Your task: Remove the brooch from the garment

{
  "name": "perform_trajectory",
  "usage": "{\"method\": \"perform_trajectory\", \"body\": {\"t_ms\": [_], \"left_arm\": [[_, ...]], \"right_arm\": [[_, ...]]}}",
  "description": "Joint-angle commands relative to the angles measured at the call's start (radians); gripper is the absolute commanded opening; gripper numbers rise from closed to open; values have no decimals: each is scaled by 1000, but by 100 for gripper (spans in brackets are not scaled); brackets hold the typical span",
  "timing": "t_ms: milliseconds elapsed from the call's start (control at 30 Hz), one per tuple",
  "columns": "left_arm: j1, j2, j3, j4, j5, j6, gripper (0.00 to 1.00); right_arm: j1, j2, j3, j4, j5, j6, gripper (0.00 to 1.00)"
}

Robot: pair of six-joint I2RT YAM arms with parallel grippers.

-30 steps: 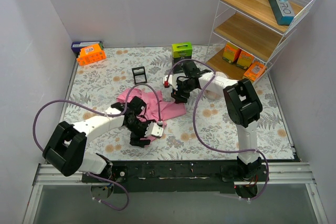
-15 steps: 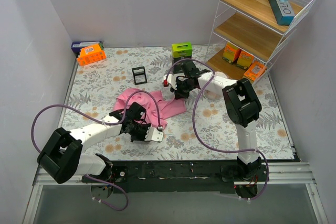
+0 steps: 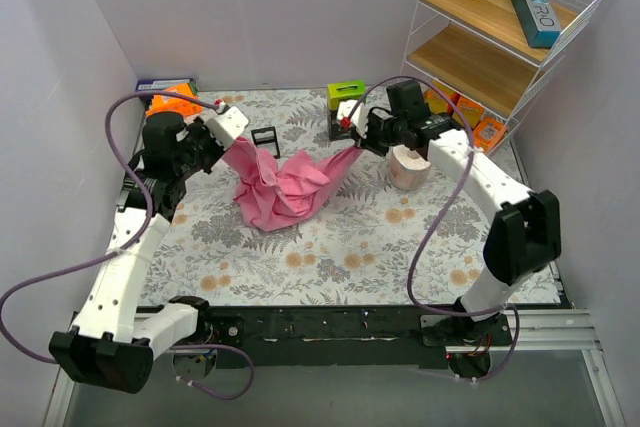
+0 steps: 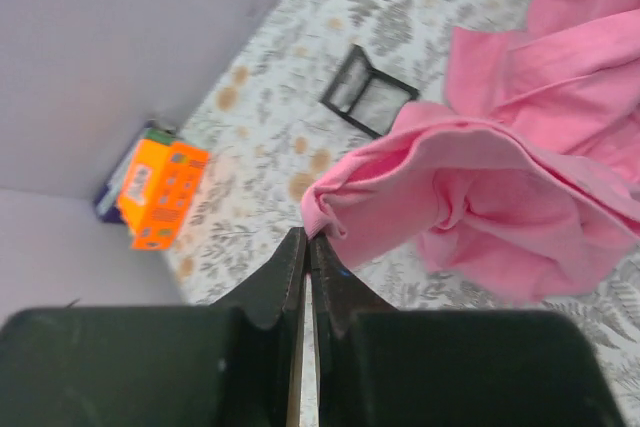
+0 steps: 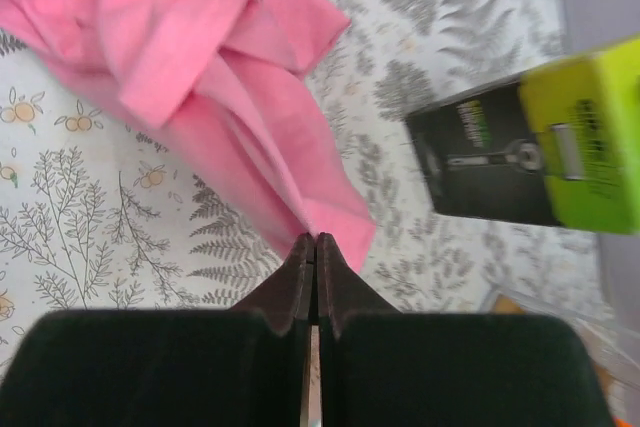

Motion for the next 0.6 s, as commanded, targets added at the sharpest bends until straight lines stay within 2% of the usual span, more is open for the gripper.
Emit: {"method": "perform_trajectory", "body": {"t_ms": [0,133,267,467,567], "left_arm": [[43,-51,62,61,-167,-82,0],[97,-13,165,193,-276,-77,0],[199,68,298,334,-341,-28,0],[463,164,511,402,-301,-52,0],[479,193,566,423,-298,-15,0]], "right_arm": [[-6,-131,51,-34,62,39,1],[-7,-180,122,-66,131,86,1],[-15,-197,180,-109,208,129,1],[-79,-223,301,-192,230,180,1],[-92,-243,353,-172,245,189,1]]}}
